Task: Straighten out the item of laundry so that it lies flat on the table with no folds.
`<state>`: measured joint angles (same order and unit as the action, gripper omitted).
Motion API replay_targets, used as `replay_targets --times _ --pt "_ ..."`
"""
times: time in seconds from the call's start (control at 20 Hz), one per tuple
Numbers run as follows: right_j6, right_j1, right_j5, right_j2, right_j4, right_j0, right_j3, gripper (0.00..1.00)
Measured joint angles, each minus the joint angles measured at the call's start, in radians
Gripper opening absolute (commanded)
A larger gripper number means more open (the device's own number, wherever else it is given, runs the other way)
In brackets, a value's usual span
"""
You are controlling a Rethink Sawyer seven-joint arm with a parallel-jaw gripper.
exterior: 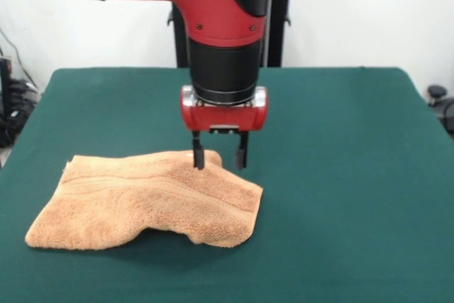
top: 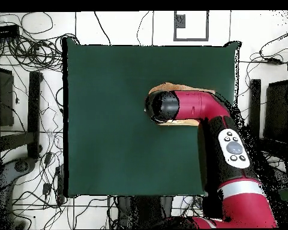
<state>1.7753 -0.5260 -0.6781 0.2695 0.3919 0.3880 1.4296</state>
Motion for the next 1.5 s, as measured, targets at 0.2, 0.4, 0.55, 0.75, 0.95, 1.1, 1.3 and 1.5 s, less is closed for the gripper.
replay_targets --times 0.2,0.4,0.55,0.75,0.95,1.1,1.3,1.5 --pt "0.0 -0.018 0.019 0.0 -0.001 -0.009 0.031 1.0" --pt "0.0 -0.035 0.024 -0.001 -0.003 -0.013 0.053 1.0" --pt "0.0 -0.051 0.024 -0.003 -0.004 -0.017 0.069 1.0" --pt "0.0 -0.068 0.024 -0.007 -0.006 -0.027 0.079 1.0" --pt "0.0 -0.086 0.024 -0.009 -0.014 -0.033 0.094 1.0" --pt "0.0 -0.096 0.024 -0.011 -0.018 -0.033 0.101 1.0" --pt "0.0 -0.109 0.024 -0.015 -0.022 -0.033 0.11 1.0" --pt "0.0 -0.119 0.024 -0.016 -0.023 -0.033 0.122 1.0"
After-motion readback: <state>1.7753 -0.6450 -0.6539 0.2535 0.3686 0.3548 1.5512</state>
